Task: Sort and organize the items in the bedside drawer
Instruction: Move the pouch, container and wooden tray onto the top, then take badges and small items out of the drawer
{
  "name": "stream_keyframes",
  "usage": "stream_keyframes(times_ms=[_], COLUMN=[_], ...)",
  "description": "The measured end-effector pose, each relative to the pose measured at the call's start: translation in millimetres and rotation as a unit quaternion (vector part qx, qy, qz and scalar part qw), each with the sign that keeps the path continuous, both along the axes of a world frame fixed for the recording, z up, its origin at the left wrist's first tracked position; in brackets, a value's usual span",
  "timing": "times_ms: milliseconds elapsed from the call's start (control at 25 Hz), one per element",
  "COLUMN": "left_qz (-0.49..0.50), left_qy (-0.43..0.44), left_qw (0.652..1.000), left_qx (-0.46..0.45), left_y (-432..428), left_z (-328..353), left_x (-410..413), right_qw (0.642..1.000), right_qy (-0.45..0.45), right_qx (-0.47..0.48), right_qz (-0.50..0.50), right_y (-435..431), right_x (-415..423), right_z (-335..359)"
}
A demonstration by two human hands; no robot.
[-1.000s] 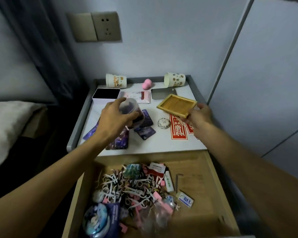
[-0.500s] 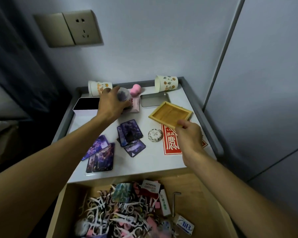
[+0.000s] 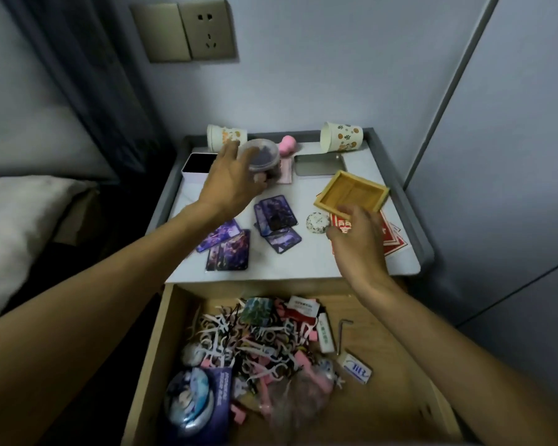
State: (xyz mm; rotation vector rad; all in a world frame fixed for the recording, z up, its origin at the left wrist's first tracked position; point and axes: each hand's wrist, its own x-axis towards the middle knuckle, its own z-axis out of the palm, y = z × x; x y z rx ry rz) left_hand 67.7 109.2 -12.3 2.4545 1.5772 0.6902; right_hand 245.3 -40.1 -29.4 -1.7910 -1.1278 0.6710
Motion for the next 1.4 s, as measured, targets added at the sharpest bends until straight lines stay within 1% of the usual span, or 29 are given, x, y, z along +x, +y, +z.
stream_keyframes(times_ms=[80, 160, 200, 240, 280, 320, 360, 400, 440, 480, 520, 640, 680, 760, 840, 920, 1000, 1080, 1160, 1240, 1320, 1400], left_qz=[-0.019, -0.013, -0.011, -0.019, -0.035, -0.056, -0.078, -0.096, -0.106, -0.11, -0.119, -0.172, -0.181, -0.191, -0.203, -0.205, -0.195, -0.183, -0.171, -0.15, -0.132, -0.122], left_qy=[-0.018, -0.022, -0.022, -0.015, 0.008, 0.052, 0.109, 0.169, 0.22, 0.258, 0.292, 0.381, 0.39, 0.39, 0.378, 0.346, 0.314, 0.287, 0.25, 0.198, 0.143, 0.102], left_qw=[1.0, 0.999, 0.997, 0.995, 0.989, 0.977, 0.955, 0.925, 0.893, 0.868, 0.856, 0.851, 0.851, 0.853, 0.862, 0.875, 0.88, 0.88, 0.88, 0.88, 0.881, 0.883], left_qx=[-0.009, -0.045, -0.069, -0.099, -0.142, -0.2, -0.264, -0.327, -0.379, -0.41, -0.41, -0.318, -0.303, -0.289, -0.269, -0.269, -0.298, -0.332, -0.366, -0.404, -0.432, -0.441], left_y=[-36, -72, -91, -108, -125, -139, -150, -160, -167, -172, -174, -176, -176, -176, -179, -179, -179, -180, -181, -183, -182, -179], left_z=[7, 10, 9, 5, -2, -11, -23, -36, -51, -65, -78, -101, -104, -108, -106, -104, -102, -101, -99, -97, -94, -90], left_x=[-24, -49, -63, -76, -90, -102, -112, -119, -124, -124, -125, -119, -119, -120, -122, -125, -126, -126, -126, -125, -125, -127], right_qw=[0.997, 0.987, 0.974, 0.954, 0.923, 0.888, 0.861, 0.849, 0.844, 0.839, 0.83, 0.775, 0.766, 0.767, 0.78, 0.817, 0.863, 0.893, 0.929, 0.951, 0.956, 0.952], right_qy=[-0.002, -0.013, -0.04, -0.092, -0.168, -0.243, -0.298, -0.327, -0.347, -0.372, -0.407, -0.518, -0.533, -0.54, -0.525, -0.477, -0.417, -0.369, -0.27, -0.155, -0.066, 0.015], right_qx=[0.038, 0.006, -0.033, -0.07, -0.096, -0.112, -0.121, -0.122, -0.113, -0.103, -0.096, -0.1, -0.098, -0.075, -0.046, -0.027, 0.003, 0.024, -0.016, -0.072, -0.118, -0.153], right_qz=[0.068, 0.162, 0.219, 0.278, 0.333, 0.373, 0.394, 0.398, 0.393, 0.382, 0.37, 0.348, 0.347, 0.338, 0.337, 0.323, 0.285, 0.257, 0.253, 0.256, 0.259, 0.266], right_y=[-16, -30, -35, -38, -39, -39, -38, -36, -32, -28, -26, -23, -23, -21, -21, -26, -35, -43, -50, -53, -55, -57], right_x=[-22, -40, -49, -56, -65, -73, -80, -87, -93, -97, -103, -112, -112, -107, -100, -97, -95, -91, -88, -86, -83, -80], right_z=[1, -10, -20, -33, -49, -64, -79, -93, -104, -112, -120, -125, -123, -121, -120, -119, -116, -114, -111, -108, -102, -95])
